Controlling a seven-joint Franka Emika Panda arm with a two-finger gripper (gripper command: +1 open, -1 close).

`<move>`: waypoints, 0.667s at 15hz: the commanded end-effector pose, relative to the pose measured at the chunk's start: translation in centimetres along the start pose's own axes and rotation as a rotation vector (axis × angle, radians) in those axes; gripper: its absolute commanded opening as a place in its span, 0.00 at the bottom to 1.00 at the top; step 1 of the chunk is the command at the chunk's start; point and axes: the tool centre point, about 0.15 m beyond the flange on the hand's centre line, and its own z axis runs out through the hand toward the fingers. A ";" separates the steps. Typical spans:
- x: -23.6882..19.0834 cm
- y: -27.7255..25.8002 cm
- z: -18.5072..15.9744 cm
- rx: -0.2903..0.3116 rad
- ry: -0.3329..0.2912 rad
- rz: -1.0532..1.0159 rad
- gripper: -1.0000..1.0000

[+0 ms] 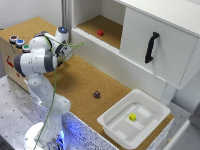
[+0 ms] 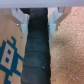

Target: Grasp the handle of the drawer and open it

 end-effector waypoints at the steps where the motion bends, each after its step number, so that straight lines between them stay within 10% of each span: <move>1: -0.5 7.1 1.8 0.153 -0.013 0.002 0.00; 10: -0.8 12.5 0.2 0.156 0.005 0.021 0.00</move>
